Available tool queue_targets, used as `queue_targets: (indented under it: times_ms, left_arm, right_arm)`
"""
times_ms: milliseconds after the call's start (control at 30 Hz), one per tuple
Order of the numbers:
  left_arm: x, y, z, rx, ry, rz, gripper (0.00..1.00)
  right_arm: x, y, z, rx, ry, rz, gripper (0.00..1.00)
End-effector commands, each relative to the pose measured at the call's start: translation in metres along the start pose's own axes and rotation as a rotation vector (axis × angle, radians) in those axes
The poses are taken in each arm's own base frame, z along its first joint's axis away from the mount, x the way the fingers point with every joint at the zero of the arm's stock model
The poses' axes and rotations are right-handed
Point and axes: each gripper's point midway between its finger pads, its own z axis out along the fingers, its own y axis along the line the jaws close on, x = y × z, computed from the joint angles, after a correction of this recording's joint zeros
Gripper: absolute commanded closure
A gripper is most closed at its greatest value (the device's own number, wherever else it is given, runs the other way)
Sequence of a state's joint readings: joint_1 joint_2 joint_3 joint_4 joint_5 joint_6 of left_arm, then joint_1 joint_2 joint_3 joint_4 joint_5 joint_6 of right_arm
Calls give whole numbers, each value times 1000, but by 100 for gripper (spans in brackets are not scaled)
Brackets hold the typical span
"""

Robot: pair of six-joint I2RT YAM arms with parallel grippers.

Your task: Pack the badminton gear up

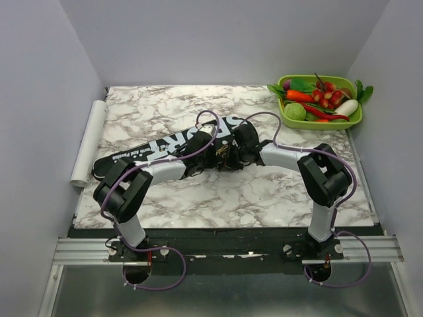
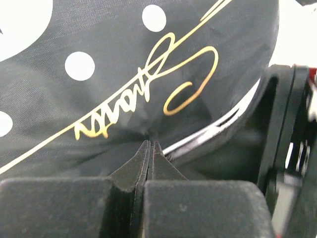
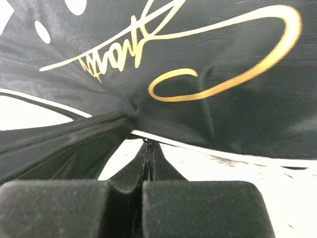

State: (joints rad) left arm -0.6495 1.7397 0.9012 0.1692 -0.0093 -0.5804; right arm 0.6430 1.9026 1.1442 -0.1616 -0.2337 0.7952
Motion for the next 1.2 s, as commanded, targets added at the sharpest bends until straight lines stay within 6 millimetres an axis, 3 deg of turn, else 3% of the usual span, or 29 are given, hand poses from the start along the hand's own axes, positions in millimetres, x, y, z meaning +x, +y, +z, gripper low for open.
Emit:
queue_targets:
  times_ms: [0, 200, 333, 400, 533, 567, 633, 700, 833, 967, 1167]
  left_arm:
    - [-10, -2, -42, -50, 30, 54, 100]
    - [-49, 8, -97, -174, -26, 120, 94]
    - [-69, 41, -127, -337, -58, 122, 88]
    - [-68, 56, -136, -380, -47, 106, 88]
    - [-62, 86, -140, -424, -23, 34, 87]
    - [-58, 96, -139, -441, -15, 10, 87]
    - [-54, 108, -134, -465, 3, -20, 85]
    - [-54, 127, -127, -504, 16, -76, 85]
    - [-62, 158, -115, -528, 21, -183, 85]
    - [-57, 171, -104, -546, 71, -207, 87]
    - [-19, 164, -100, -487, 164, -212, 90]
  right_arm:
    - [-29, -7, -19, -4, -79, 86, 100]
    - [-55, -38, -27, 15, -102, 208, 99]
    - [-80, -59, -38, 35, -155, 264, 99]
    - [-88, -66, -43, 39, -155, 262, 99]
    - [-114, -100, -61, 55, -180, 287, 99]
    - [-118, -101, -64, 35, -171, 265, 99]
    - [-119, -117, -69, 61, -141, 274, 99]
    - [-117, -123, -71, 83, -134, 259, 99]
    - [-111, -113, -70, 16, -107, 240, 99]
    - [-100, -121, -68, 46, -90, 215, 99]
    - [-97, -124, -68, 60, -83, 204, 100]
